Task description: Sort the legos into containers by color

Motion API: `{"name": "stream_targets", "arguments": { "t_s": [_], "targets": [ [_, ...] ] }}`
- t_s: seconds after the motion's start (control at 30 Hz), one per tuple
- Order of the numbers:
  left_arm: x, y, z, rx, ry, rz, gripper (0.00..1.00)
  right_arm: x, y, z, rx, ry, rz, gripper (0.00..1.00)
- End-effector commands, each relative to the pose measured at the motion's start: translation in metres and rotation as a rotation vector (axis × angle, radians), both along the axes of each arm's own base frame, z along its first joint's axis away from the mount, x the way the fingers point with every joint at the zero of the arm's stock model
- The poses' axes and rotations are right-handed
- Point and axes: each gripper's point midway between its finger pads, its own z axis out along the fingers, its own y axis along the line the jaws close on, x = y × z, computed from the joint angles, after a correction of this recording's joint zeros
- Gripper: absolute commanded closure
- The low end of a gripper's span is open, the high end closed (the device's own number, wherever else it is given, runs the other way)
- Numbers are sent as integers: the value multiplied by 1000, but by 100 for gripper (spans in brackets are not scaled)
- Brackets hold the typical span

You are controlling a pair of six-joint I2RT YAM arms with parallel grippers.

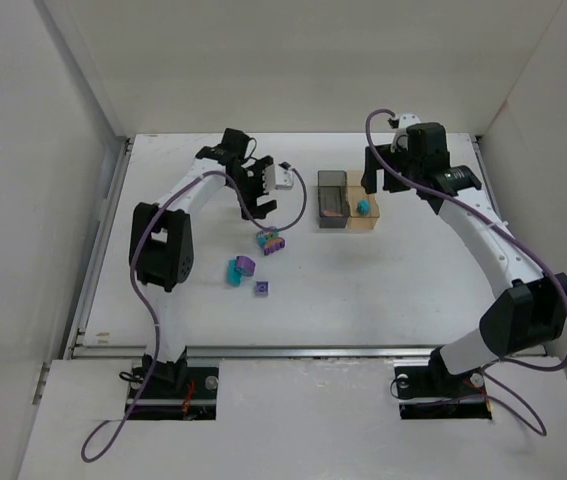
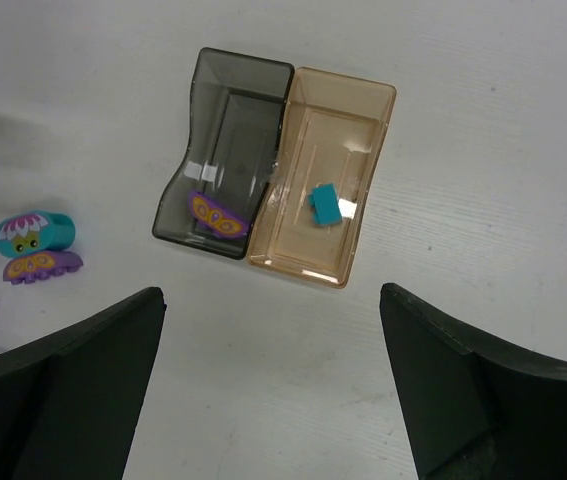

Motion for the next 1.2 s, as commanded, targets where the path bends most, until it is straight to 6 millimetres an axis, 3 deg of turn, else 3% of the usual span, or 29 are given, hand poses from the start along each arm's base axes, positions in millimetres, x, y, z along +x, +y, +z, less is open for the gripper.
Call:
{"name": "stream_targets", "arguments": {
  "t_s": [0.0,0.07,0.13,0.17,0.27,0.3,0.37,0.47,0.5,0.53,0.6,0.63,0.7,0.73,0.77,0.8,0.87,0.93,1.03,1.1,1.17],
  "targets": [
    [-46,-14,2,-14,163,-203,6,6,9,18,21,-70,12,6],
    [-71,-8,-20,53,179,-244,5,2,12,16,28,-64,16,6],
    [-65,-7,-26,79,69,-269,6,-3,21,12,33,-53,46,6],
    [-73,-1,-27,88,56,-265,8,-5,26,12,33,-53,58,6],
    [-68,-4,-24,70,37,-225,9,-19,66,3,24,-33,151,6],
    [-58,-1,-15,44,26,-195,10,-29,87,0,30,-20,211,6],
    [-58,3,-11,12,54,-164,10,-36,108,-7,83,3,253,6],
    [-53,9,9,-73,62,-85,11,-41,128,-19,158,43,266,6],
    [-51,16,23,-139,64,-26,11,-44,140,-25,177,67,262,6],
    [-54,23,28,-166,83,15,11,-40,141,-28,183,66,248,6],
    [-47,35,39,-218,63,108,10,-41,163,-36,161,72,272,6],
    [-52,49,43,-234,67,172,10,-41,170,-40,140,70,281,6],
    [-60,59,46,-250,66,217,10,-52,193,-47,87,82,353,8],
    [-66,63,54,-237,34,227,10,-58,200,-62,28,90,429,8],
    [-78,67,44,-219,56,238,10,-67,209,-64,8,75,492,8],
    [-80,69,45,-217,29,241,10,-92,225,-79,-9,95,608,9],
    [-90,76,46,-215,7,309,10,-116,238,-92,-47,66,796,9],
    [-80,79,58,-281,-19,448,9,-142,253,-100,-18,86,934,9],
    [-71,93,73,-352,-73,673,9,-149,267,-106,-10,56,1002,9],
    [-78,103,80,-426,-58,857,9,-152,274,-120,-30,59,1031,9],
    [-81,109,94,-493,-97,931,7,-160,283,-130,-44,76,1051,9]
  ]
}}
